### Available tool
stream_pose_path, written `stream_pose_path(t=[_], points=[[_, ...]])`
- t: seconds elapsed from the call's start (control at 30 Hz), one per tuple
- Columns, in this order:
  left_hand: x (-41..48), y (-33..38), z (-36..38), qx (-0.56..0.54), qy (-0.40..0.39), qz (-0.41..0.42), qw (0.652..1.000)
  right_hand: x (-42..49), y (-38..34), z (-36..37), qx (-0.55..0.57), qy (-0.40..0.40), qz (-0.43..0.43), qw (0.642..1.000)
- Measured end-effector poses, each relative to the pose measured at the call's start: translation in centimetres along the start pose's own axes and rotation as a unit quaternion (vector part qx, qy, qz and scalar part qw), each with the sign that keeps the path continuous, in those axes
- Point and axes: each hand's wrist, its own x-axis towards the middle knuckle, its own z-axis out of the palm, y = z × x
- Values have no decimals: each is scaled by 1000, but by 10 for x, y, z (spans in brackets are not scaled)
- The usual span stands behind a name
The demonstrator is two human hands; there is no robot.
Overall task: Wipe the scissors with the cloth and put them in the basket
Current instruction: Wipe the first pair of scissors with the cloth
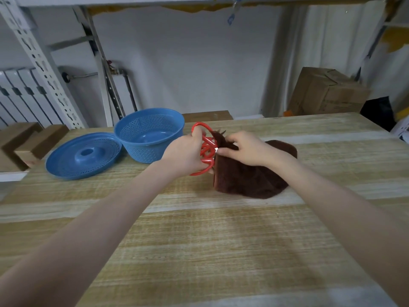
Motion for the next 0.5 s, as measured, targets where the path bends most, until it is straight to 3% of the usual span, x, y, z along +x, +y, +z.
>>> stream_pose_path(t=[0.2, 0.5], points=[[0, 0, 1, -12, 38, 15, 999, -1, -9, -7, 7, -29, 0, 1000], [5, 9, 1, -18, 30, -18, 999, 4, 4, -5, -27, 58, 103, 993]])
